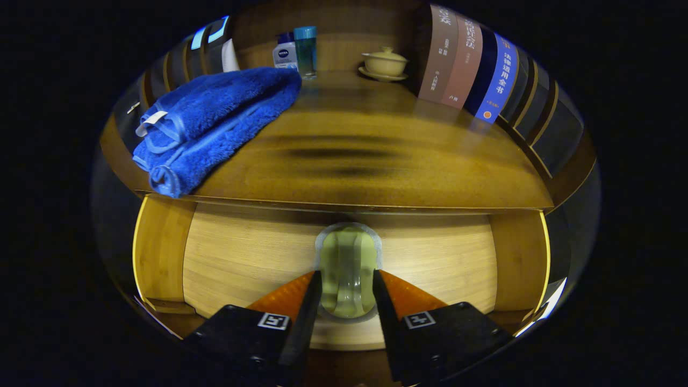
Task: Pull open the drawer, take out the items inside it, and place them on the countertop above the cabinet.
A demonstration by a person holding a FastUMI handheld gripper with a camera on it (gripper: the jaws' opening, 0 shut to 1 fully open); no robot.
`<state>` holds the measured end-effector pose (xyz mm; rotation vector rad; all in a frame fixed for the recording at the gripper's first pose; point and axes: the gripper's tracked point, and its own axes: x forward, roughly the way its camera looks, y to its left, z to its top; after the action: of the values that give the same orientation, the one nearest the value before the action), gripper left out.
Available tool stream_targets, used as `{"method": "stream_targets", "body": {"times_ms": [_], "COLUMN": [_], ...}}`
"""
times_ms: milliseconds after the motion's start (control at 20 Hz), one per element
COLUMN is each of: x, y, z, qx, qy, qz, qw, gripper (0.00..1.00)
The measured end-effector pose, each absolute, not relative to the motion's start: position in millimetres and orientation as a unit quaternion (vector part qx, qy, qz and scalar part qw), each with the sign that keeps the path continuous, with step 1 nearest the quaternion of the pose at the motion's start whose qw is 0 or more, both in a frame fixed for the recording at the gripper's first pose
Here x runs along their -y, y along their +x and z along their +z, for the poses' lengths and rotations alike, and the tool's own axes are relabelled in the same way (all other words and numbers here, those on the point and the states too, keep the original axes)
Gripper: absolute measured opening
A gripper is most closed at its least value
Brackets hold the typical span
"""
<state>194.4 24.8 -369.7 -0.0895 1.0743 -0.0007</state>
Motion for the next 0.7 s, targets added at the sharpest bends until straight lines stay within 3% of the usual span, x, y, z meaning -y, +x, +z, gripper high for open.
{"method": "stream_targets", "body": {"times_ms": [200,250,300,700], "x": [-20.0,-19.3,-18.8,-38.9], "y": [190.7,191.8,187.3,154.2], "z": [-377.6,-375.6,-375.7,-323.7], "qx": [-0.524,-0.525,-0.527,-0.544], "qy": [-0.019,-0.011,0.000,0.045], "qz": [-0.015,-0.017,-0.021,0.009], "qw": [0.851,0.851,0.850,0.838], "gripper": [0.27,0.27,0.17,0.17]}}
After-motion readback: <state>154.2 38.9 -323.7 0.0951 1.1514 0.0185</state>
